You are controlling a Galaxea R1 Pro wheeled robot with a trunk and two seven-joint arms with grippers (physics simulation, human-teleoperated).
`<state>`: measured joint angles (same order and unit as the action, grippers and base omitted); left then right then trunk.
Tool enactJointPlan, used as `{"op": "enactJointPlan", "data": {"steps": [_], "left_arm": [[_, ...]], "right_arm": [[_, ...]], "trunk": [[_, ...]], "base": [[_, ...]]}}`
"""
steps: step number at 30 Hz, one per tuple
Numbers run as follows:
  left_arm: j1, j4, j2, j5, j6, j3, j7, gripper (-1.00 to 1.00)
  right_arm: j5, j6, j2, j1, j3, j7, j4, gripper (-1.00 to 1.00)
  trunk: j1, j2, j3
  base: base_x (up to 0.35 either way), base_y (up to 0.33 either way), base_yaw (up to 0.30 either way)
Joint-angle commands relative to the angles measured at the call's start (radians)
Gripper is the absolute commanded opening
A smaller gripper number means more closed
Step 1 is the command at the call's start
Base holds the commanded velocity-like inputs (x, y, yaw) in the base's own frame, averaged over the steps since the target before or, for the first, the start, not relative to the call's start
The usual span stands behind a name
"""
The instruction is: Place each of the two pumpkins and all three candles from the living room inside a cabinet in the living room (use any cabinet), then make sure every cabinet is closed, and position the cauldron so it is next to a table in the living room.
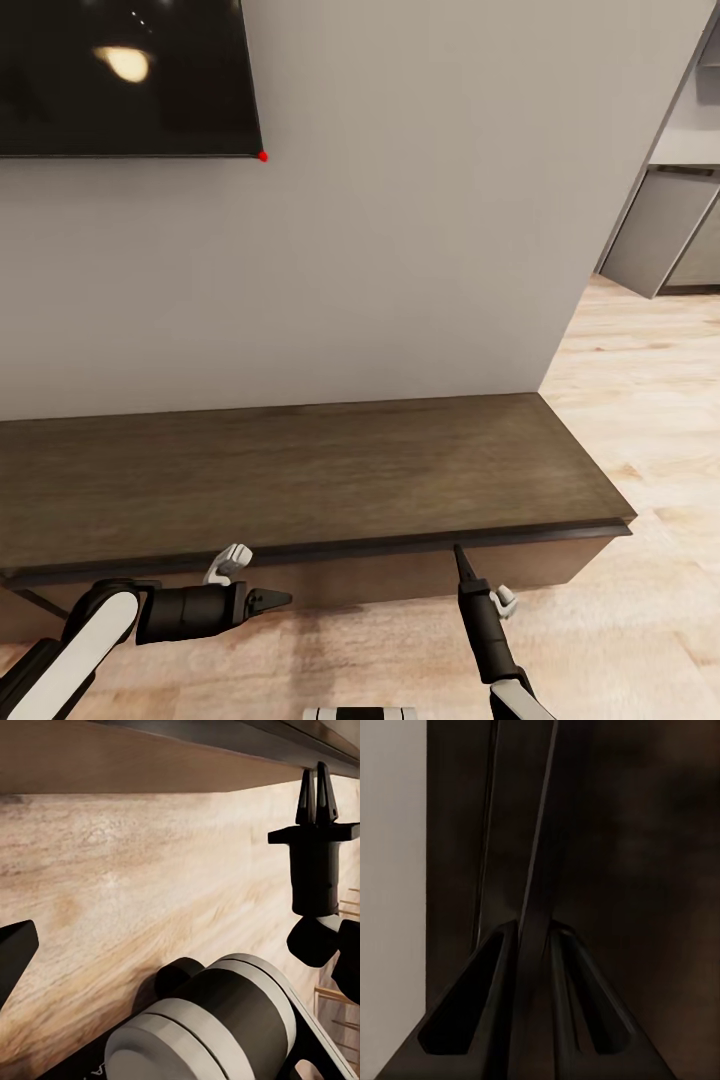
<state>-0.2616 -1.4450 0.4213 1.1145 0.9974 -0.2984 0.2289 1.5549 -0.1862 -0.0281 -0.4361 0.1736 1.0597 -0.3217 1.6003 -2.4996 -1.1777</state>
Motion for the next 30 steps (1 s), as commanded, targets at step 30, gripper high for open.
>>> {"op": "enactJointPlan", "data": {"steps": [30], "left_arm": [[-0.001,0.0,0.002,-0.008,0.001,-0.001,0.01,1.0]], "right_arm": [[0.008,0.0,0.003,-0.001,0.012,0.008,-0.002,-1.0]], "trunk": [[0.0,0.0,-0.001]], "base": [[-0.025,0.0,0.0]]}}
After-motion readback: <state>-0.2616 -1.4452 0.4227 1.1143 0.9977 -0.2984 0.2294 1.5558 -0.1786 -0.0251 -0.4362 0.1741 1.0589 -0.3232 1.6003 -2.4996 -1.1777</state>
